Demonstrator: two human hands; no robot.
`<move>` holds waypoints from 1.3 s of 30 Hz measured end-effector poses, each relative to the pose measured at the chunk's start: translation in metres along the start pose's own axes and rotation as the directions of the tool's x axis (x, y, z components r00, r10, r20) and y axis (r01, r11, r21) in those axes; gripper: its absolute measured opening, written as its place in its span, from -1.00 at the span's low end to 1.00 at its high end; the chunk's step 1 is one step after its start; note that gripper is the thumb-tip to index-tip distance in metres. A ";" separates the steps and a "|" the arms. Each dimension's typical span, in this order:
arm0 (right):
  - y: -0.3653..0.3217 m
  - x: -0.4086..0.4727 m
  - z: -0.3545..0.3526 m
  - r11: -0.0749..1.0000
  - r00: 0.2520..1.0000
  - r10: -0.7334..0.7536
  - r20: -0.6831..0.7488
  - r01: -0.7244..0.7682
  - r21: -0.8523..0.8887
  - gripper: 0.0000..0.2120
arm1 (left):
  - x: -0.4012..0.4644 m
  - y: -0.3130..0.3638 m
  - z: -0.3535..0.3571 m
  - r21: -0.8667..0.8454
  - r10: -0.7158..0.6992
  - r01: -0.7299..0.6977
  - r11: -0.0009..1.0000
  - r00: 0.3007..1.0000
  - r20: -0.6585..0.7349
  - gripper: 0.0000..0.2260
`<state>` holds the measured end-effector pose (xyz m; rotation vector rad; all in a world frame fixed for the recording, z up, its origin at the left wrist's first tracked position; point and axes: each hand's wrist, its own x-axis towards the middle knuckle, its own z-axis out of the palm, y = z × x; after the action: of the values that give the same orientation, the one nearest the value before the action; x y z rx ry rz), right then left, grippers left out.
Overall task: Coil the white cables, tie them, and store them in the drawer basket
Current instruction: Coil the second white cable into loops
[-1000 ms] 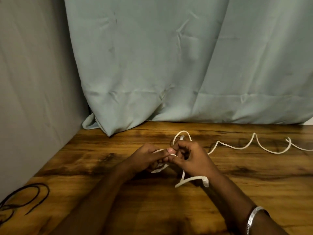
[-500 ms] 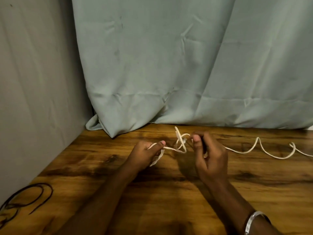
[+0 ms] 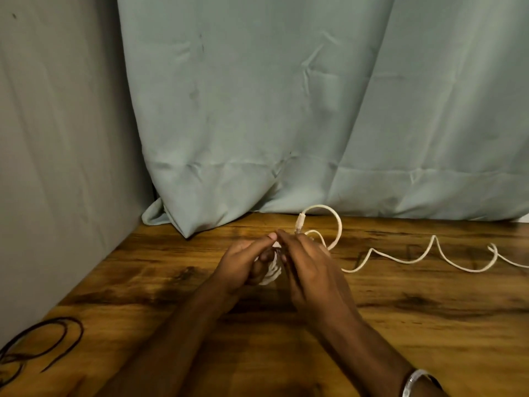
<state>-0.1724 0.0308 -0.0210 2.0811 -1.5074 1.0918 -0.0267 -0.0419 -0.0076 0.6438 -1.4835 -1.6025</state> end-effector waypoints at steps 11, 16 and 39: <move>0.021 0.000 -0.010 0.997 0.997 -0.055 -0.061 0.051 -0.063 -0.75 | 0.001 0.023 -0.021 -0.690 0.076 -0.112 0.715 0.994 -0.083 -0.55; 0.030 0.000 -0.011 0.999 0.999 -0.026 -0.029 0.025 -0.027 -0.72 | 0.005 0.022 -0.037 -0.696 0.067 -0.191 0.692 0.977 -0.202 -0.54; -0.006 -0.009 0.000 0.962 0.912 -0.242 0.332 0.269 -0.039 -0.62 | 0.011 -0.020 -0.012 0.394 0.222 -0.101 0.914 0.935 -0.275 -0.52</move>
<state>-0.1677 0.0389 -0.0267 2.4021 -1.3346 0.5998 -0.0269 -0.0585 -0.0268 0.9170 -1.5636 -1.0344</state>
